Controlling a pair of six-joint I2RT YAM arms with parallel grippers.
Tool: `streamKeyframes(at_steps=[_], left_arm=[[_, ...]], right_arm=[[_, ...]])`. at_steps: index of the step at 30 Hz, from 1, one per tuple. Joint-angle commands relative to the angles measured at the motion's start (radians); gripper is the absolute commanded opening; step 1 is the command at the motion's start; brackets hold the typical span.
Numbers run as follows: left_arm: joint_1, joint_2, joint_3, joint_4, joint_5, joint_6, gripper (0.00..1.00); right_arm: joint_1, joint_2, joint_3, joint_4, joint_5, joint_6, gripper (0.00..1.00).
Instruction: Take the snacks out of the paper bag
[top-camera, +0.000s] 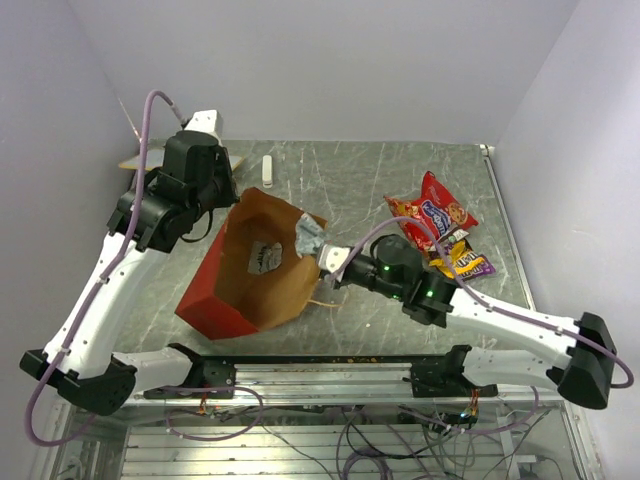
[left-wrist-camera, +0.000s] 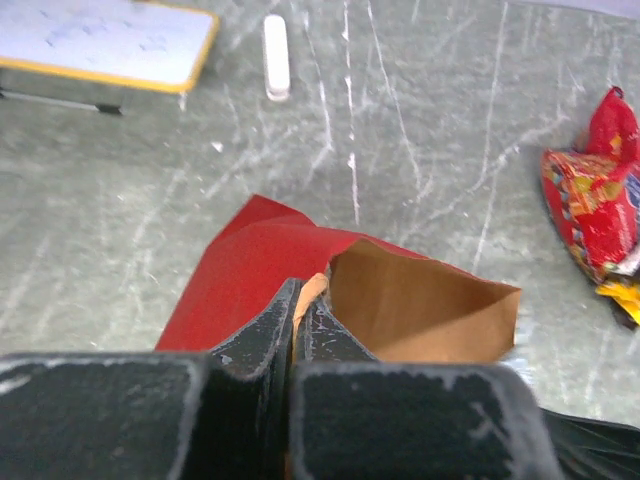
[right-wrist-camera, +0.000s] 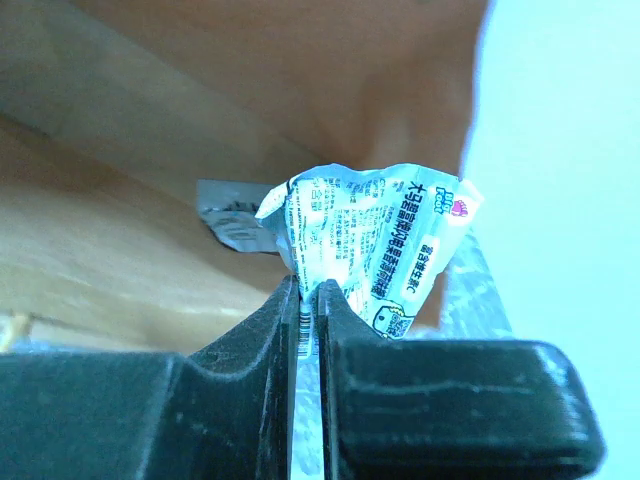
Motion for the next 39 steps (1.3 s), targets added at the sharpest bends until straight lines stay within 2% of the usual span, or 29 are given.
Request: streamKeyframes(at_steps=[1, 7, 16, 19, 22, 29, 35, 39], left_arm=[[-0.003, 0.028, 0.092, 0.044, -0.113, 0.192, 0.07], [-0.004, 0.078, 0.123, 0.095, -0.029, 0.36, 0.07], [-0.004, -0.007, -0.126, 0.172, 0.386, 0.273, 0.07], [-0.004, -0.056, -0.243, 0.189, 0.443, 0.205, 0.07], [-0.004, -0.108, -0.333, 0.206, 0.484, 0.1, 0.07], [-0.004, -0.217, -0.47, 0.212, 0.565, -0.099, 0.07], [-0.004, -0.25, -0.48, 0.144, 0.527, -0.117, 0.07], [-0.004, -0.235, -0.466, 0.13, 0.515, -0.116, 0.07]], right_arm=[[-0.002, -0.1, 0.064, -0.088, 0.238, 0.1, 0.0], [-0.001, -0.175, 0.156, -0.139, 0.381, 0.105, 0.0], [-0.01, -0.122, 0.22, -0.018, 0.691, 0.137, 0.0], [-0.038, -0.06, 0.225, 0.014, 0.797, 0.166, 0.0], [-0.125, 0.006, 0.229, -0.01, 0.817, 0.272, 0.0], [-0.371, 0.092, 0.23, -0.2, 0.78, 0.702, 0.0], [-0.567, 0.114, 0.215, -0.412, 0.784, 0.946, 0.0], [-0.679, 0.082, 0.158, -0.441, 0.797, 0.965, 0.0]])
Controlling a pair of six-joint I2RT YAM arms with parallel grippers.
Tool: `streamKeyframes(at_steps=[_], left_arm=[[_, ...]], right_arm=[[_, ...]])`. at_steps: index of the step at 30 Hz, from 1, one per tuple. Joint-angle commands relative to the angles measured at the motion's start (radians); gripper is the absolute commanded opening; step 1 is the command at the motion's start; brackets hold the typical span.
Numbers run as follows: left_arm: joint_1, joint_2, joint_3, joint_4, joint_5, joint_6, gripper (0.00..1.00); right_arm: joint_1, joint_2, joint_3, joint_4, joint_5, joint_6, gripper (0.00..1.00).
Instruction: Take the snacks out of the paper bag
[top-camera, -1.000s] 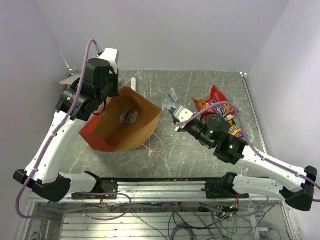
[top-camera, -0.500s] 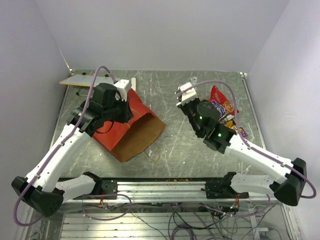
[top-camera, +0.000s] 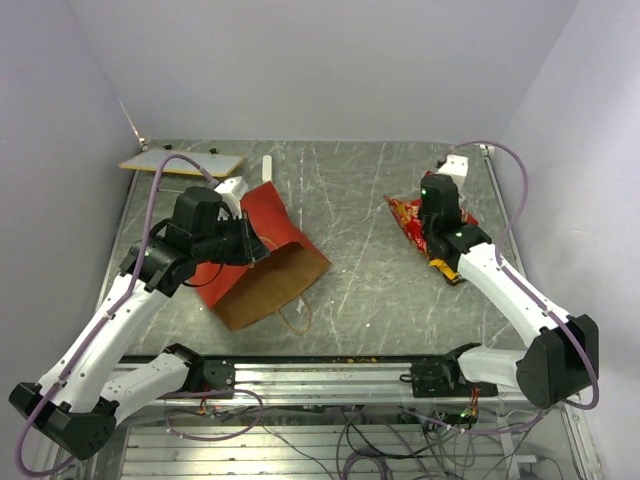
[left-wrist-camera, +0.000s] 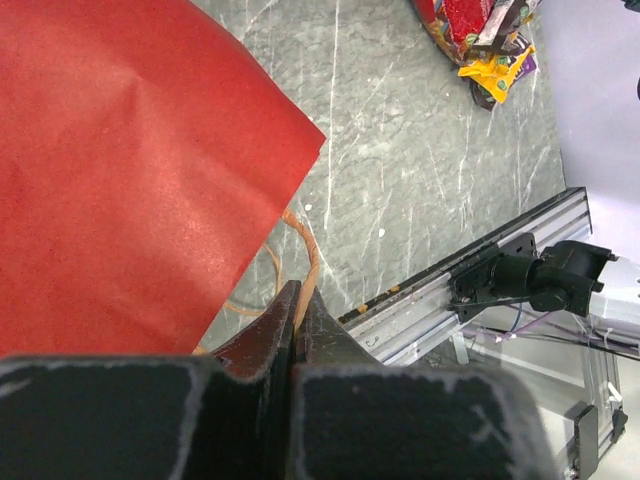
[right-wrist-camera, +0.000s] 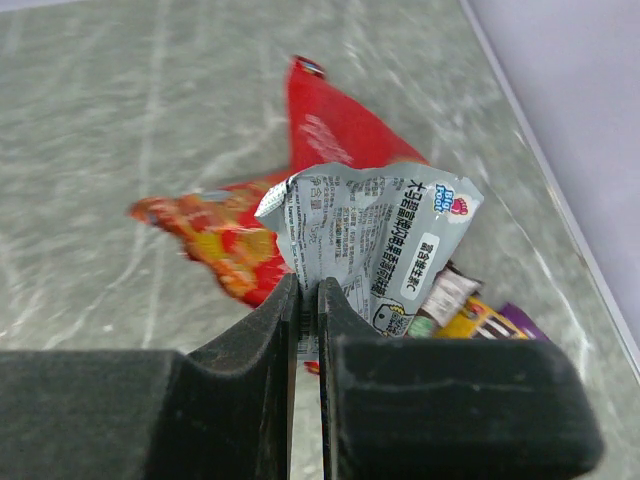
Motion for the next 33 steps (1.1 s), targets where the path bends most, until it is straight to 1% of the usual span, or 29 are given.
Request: streamKeyframes(at_steps=[1, 4, 10, 16, 21, 26, 27, 33], left_arm=[[-0.004, 0.007, 0.013, -0.018, -0.002, -0.028, 0.07], [-0.004, 0.011, 0.028, 0.002, 0.002, -0.05, 0.07], [-0.004, 0.03, 0.07, -0.003, -0.004, -0.076, 0.07], [-0.004, 0.026, 0.1, -0.003, -0.04, -0.075, 0.07], [-0.004, 0.045, 0.109, 0.014, -0.031, -0.092, 0.07], [-0.004, 0.032, 0.066, 0.079, -0.027, -0.137, 0.07], [-0.004, 0.034, 0.061, 0.085, -0.025, -0.143, 0.07], [-0.004, 0.053, 0.069, 0.089, -0.031, -0.143, 0.07]], right_arm=[[-0.109, -0.044, -0.057, -0.061, 0.012, 0.095, 0.0], [-0.167, -0.031, -0.059, -0.037, -0.012, 0.06, 0.0], [-0.219, 0.049, -0.042, -0.017, -0.052, 0.04, 0.0], [-0.24, 0.11, -0.076, 0.052, -0.106, 0.029, 0.0], [-0.242, 0.166, -0.068, 0.037, -0.125, 0.062, 0.0], [-0.241, 0.18, -0.091, 0.034, -0.137, 0.099, 0.0], [-0.242, 0.179, -0.097, 0.043, -0.14, 0.096, 0.01], [-0.242, 0.181, -0.093, 0.03, -0.185, 0.089, 0.2]])
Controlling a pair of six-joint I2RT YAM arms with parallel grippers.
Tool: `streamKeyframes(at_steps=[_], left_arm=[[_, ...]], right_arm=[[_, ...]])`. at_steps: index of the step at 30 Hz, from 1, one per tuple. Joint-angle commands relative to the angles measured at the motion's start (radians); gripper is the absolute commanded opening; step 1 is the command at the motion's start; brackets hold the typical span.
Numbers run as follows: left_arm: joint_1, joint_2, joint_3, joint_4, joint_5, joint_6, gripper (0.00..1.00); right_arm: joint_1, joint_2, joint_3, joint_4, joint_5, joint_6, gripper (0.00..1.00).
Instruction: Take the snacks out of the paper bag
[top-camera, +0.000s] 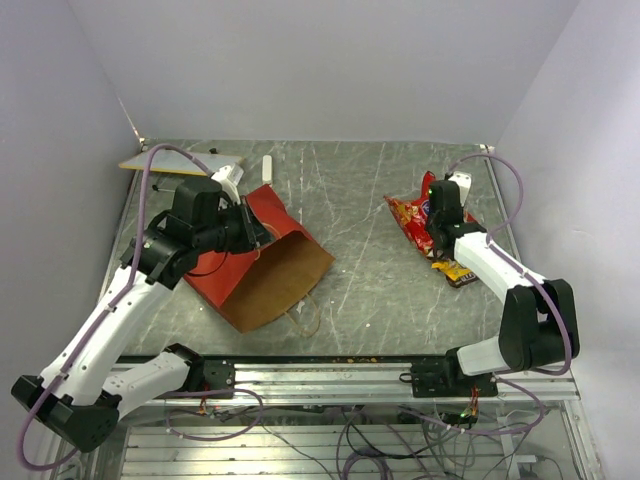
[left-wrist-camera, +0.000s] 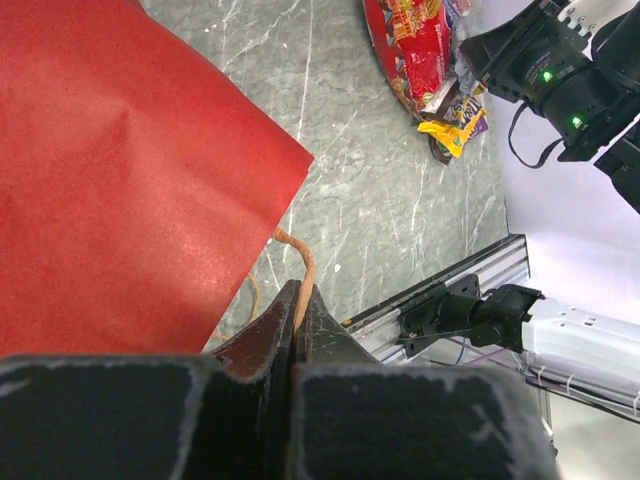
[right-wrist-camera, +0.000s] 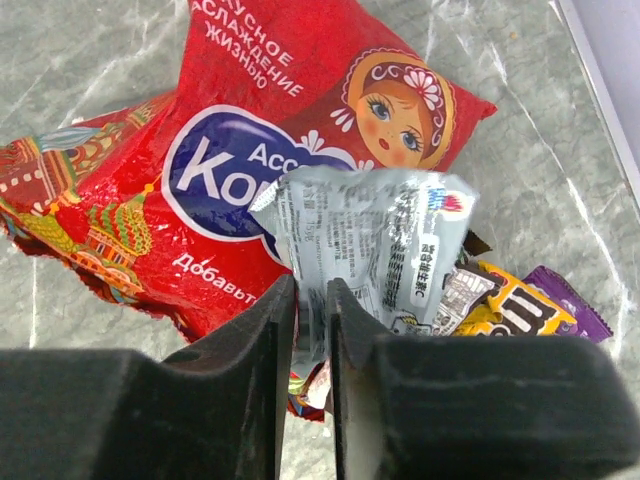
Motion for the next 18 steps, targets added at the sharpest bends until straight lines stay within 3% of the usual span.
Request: streamKeyframes(at_steps=[1, 11, 18], left_arm=[[-0.004, 0.013, 0.011, 0.044, -0.013, -0.008, 0.07], [-0.004, 0.023, -0.001, 0.061, 0.011, -0.011, 0.07], [-0.004, 0.042, -0.007, 0.065, 0.047, -0.02, 0.07]], right_arm=[[-0.006, -0.005, 0.006, 0.004, -0.036, 0.008, 0.22], [-0.005, -0.137, 0.047, -0.074, -0.146, -0.004, 0.56], [0.064, -0.237, -0.047, -0.114, -0.322, 0.133, 0.66]])
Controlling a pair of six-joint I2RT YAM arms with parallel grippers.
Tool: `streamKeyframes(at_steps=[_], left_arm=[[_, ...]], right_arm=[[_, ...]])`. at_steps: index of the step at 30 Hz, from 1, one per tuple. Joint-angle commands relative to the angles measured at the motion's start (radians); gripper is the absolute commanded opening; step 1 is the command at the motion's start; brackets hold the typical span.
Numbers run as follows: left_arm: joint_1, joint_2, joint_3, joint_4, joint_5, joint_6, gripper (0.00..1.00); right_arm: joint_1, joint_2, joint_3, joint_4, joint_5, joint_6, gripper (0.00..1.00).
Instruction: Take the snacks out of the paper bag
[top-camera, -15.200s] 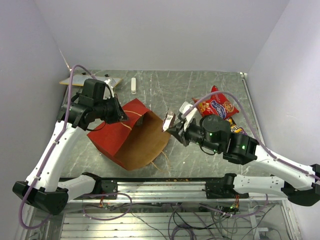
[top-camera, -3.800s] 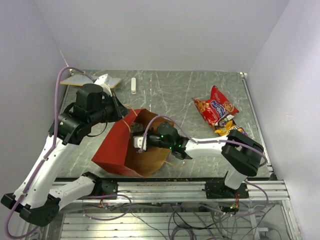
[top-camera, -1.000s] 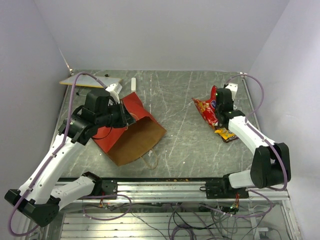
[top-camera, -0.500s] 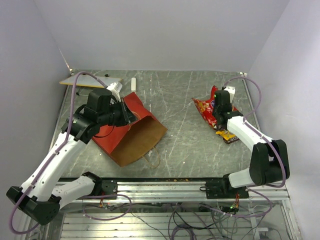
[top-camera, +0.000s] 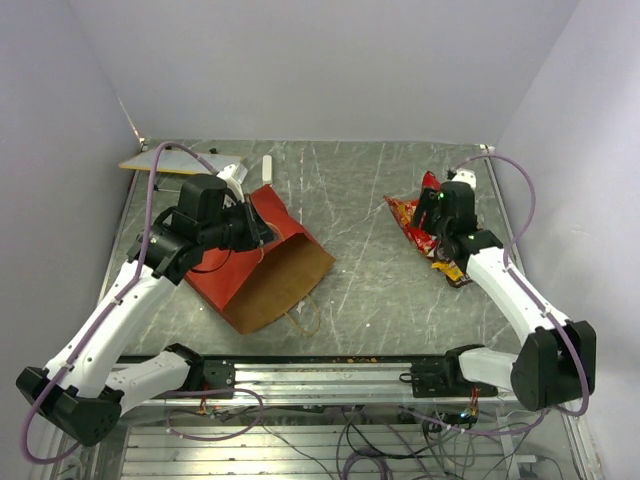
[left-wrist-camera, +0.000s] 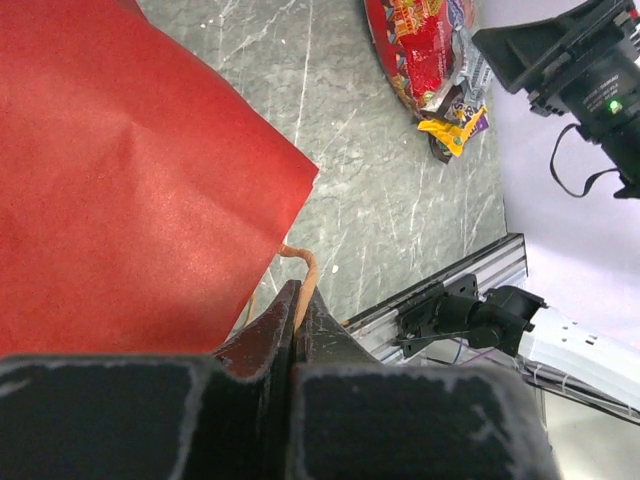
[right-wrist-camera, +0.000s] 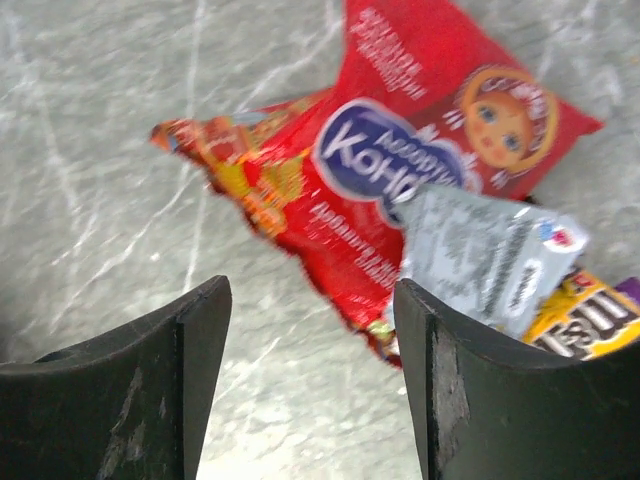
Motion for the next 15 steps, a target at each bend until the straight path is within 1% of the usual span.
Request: streamKeyframes(at_steps=[1, 4, 6, 9, 12, 15], left_arm=[[-0.004, 0.013, -0.005, 0.048, 0.044, -0.016, 0.07], [-0.004, 0.027, -0.017, 0.066, 0.059, -0.019, 0.07], [-0.004, 0.03, -0.025, 0.068, 0.062, -0.022, 0.07], [-0.004, 0.026, -0.021, 0.062, 0.065, -0.032, 0.07], [-0.004, 0.012, -0.017, 0.053, 0.056, -0.038, 0.07], [-0.004, -0.005, -0.052, 0.061, 0.061, -0.065, 0.07]], right_arm=[[0.092, -0.079, -0.076, -0.048, -0.083, 0.114, 0.67], [0.246, -0.153, -0.163, -0.035, -0.014, 0.171, 0.69], [0.329, -0.182, -0.223, -0.037, 0.01, 0.249, 0.69], [0.406, -0.187, -0.264, -0.07, 0.012, 0.332, 0.7], [0.465, -0.187, -0.274, -0.067, 0.036, 0.306, 0.71], [0.478, -0.18, -0.265, -0.038, 0.043, 0.234, 0.71]])
